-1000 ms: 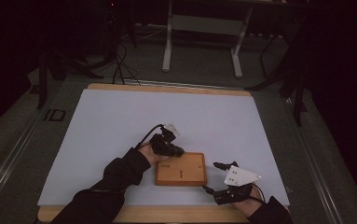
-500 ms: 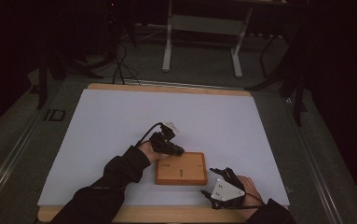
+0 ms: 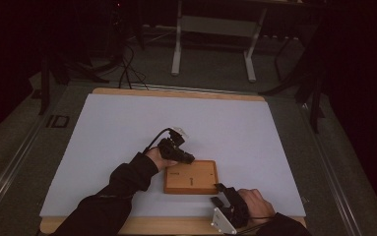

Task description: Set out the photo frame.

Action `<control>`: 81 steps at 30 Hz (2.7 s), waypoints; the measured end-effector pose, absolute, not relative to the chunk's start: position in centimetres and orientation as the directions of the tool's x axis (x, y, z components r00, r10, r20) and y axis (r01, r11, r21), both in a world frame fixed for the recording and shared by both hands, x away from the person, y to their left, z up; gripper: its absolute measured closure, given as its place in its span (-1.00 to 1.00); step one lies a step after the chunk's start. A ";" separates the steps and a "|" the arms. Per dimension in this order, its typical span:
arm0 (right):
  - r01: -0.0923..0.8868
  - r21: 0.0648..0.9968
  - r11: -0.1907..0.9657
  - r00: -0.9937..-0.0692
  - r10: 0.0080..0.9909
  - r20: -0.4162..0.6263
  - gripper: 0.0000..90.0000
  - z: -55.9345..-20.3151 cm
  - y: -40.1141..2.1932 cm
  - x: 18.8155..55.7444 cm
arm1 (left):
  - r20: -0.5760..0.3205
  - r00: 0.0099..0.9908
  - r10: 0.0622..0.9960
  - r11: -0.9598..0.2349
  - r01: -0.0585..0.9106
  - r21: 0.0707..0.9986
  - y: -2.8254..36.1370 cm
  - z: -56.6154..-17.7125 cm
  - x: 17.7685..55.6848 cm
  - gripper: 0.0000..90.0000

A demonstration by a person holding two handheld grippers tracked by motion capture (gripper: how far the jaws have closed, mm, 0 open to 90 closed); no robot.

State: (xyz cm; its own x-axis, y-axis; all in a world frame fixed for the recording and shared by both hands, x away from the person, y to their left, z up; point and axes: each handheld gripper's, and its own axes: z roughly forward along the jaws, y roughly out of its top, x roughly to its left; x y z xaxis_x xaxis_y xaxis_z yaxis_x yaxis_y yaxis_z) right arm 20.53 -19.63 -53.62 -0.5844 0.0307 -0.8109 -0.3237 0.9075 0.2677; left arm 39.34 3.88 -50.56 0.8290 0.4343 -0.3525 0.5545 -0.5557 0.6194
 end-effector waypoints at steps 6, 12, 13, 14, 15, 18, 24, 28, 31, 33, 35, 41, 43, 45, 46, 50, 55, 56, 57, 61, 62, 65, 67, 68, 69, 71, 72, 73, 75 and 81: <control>-0.359 0.193 0.913 -0.527 -0.028 -0.849 0.14 -54.4 -19.4 20.6 | -0.362 0.828 0.428 -0.556 0.557 0.617 3.9 -50.6 39.5 0.89; -0.382 0.154 0.911 -0.500 -0.063 -0.864 0.19 -55.0 -19.2 20.7 | -0.366 0.827 0.426 -0.557 0.559 0.615 3.9 -50.6 39.6 0.89; -0.386 0.141 0.912 -0.487 -0.071 -0.871 0.19 -55.1 -19.2 20.7 | -0.366 0.828 0.425 -0.558 0.558 0.614 3.9 -50.6 39.6 0.89; -0.388 0.134 0.912 -0.481 -0.077 -0.874 0.19 -55.2 -19.1 20.7 | -0.364 0.829 0.425 -0.560 0.557 0.614 3.9 -50.6 39.6 0.89; -0.389 0.133 0.911 -0.479 -0.077 -0.875 0.21 -55.2 -19.1 20.8 | -0.364 0.829 0.424 -0.560 0.556 0.614 3.9 -50.6 39.6 0.89; -0.389 0.108 0.915 -0.452 -0.088 -0.887 0.24 -55.5 -19.0 20.9 | -0.365 0.830 0.421 -0.561 0.555 0.614 3.9 -50.6 39.6 0.89; -0.381 0.091 0.920 -0.410 -0.080 -0.908 0.44 -55.8 -18.7 20.9 | -0.362 0.832 0.420 -0.565 0.552 0.613 3.9 -50.6 39.6 0.88; -0.389 0.068 0.919 -0.393 -0.098 -0.914 0.46 -56.0 -18.7 20.8 | -0.365 0.830 0.422 -0.563 0.555 0.612 3.9 -50.6 39.6 0.88; -0.399 0.052 0.916 -0.375 -0.111 -0.920 0.48 -56.0 -18.7 20.8 | -0.366 0.830 0.421 -0.564 0.555 0.611 3.9 -50.6 39.6 0.88; -0.403 0.041 0.914 -0.369 -0.121 -0.921 0.49 -56.0 -18.7 20.8 | -0.366 0.831 0.419 -0.567 0.554 0.609 3.9 -50.5 39.7 0.88; -0.404 0.036 0.914 -0.371 -0.128 -0.920 0.49 -55.9 -18.7 20.8 | -0.369 0.829 0.420 -0.564 0.557 0.610 3.9 -50.5 39.7 0.87; -0.411 0.041 0.911 -0.381 -0.131 -0.915 0.49 -55.7 -18.8 20.9 | -0.346 0.846 0.406 -0.564 0.530 0.633 3.8 -50.2 39.2 0.56; -0.414 0.048 0.909 -0.388 -0.129 -0.913 0.49 -55.6 -18.8 21.0 | -0.328 0.852 0.409 -0.570 0.519 0.637 3.8 -50.0 39.0 0.46; -0.418 0.055 0.907 -0.396 -0.127 -0.909 0.49 -55.4 -18.9 21.1 | -0.320 0.853 0.412 -0.569 0.515 0.641 3.8 -49.8 38.8 0.36; -0.420 0.056 0.906 -0.399 -0.128 -0.908 0.49 -55.3 -18.9 21.1 | -0.308 0.856 0.415 -0.570 0.509 0.645 3.9 -49.7 38.7 0.32; -0.429 0.066 0.901 -0.408 -0.128 -0.904 0.51 -54.9 -19.1 21.3 | -0.290 0.857 0.426 -0.559 0.501 0.660 4.4 -49.5 38.4 0.12; -0.436 0.079 0.897 -0.422 -0.125 -0.898 0.52 -54.4 -19.3 21.5 | -0.242 0.869 0.432 -0.547 0.466 0.696 5.1 -49.2 37.7 0.04; -0.438 0.086 0.895 -0.426 -0.122 -0.896 0.52 -54.2 -19.4 21.6 | -0.231 0.868 0.439 -0.545 0.462 0.700 5.3 -49.1 37.6 0.04; -0.439 0.096 0.893 -0.435 -0.118 -0.893 0.52 -54.1 -19.4 21.7 | -0.238 0.866 0.439 -0.542 0.466 0.699 5.4 -49.0 37.5 0.04; -0.448 0.126 0.885 -0.461 -0.108 -0.881 0.53 -53.4 -19.7 22.2 | -0.228 0.869 0.439 -0.544 0.459 0.702 5.9 -48.7 37.0 0.04; -0.449 0.128 0.884 -0.467 -0.110 -0.878 0.53 -53.2 -19.7 22.3 | -0.229 0.872 0.432 -0.546 0.455 0.703 6.0 -48.6 36.9 0.04; -0.453 0.138 0.881 -0.480 -0.110 -0.871 0.54 -52.8 -19.8 22.5 | -0.226 0.871 0.436 -0.537 0.453 0.712 6.4 -48.3 36.6 -0.03; -0.454 0.142 0.879 -0.486 -0.111 -0.867 0.54 -52.6 -19.8 22.7 | -0.231 0.869 0.438 -0.528 0.456 0.716 6.6 -48.2 36.5 -0.08; -0.454 0.148 0.879 -0.493 -0.110 -0.863 0.54 -52.5 -19.8 22.7 | -0.230 0.867 0.442 -0.525 0.458 0.718 6.8 -48.1 36.4 -0.14; -0.458 0.154 0.875 -0.503 -0.112 -0.857 0.54 -52.2 -19.9 23.0 | -0.232 0.867 0.441 -0.521 0.457 0.720 6.9 -48.0 36.4 -0.22; -0.458 0.157 0.875 -0.509 -0.113 -0.854 0.55 -52.1 -19.9 23.1 | -0.241 0.873 0.424 -0.515 0.451 0.728 7.2 -47.8 36.3 -0.36; -0.459 0.163 0.874 -0.513 -0.111 -0.851 0.55 -52.0 -20.0 23.2 | -0.243 0.875 0.418 -0.515 0.449 0.731 7.4 -47.8 36.2 -0.43; -0.458 0.168 0.873 -0.518 -0.109 -0.848 0.55 -51.8 -20.0 23.3 | -0.242 0.877 0.415 -0.513 0.445 0.734 7.5 -47.7 36.2 -0.48; -0.458 0.176 0.871 -0.529 -0.107 -0.842 0.56 -51.6 -20.0 23.5 | -0.230 0.880 0.415 -0.511 0.434 0.742 7.8 -47.6 36.0 -0.58; -0.455 0.199 0.868 -0.562 -0.107 -0.820 0.56 -50.8 -20.1 24.1 | -0.178 0.885 0.431 -0.479 0.391 0.786 8.9 -47.2 35.3 -0.72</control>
State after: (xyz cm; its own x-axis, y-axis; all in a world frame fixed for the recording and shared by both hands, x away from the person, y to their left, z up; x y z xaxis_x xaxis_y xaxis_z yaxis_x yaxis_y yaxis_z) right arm 24.10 -20.12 -50.77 -0.5623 -0.1068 -0.8200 -0.4551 0.8679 0.1990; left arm 35.30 8.94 -47.20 0.8847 0.4309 -0.1780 0.3913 -0.4785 0.7861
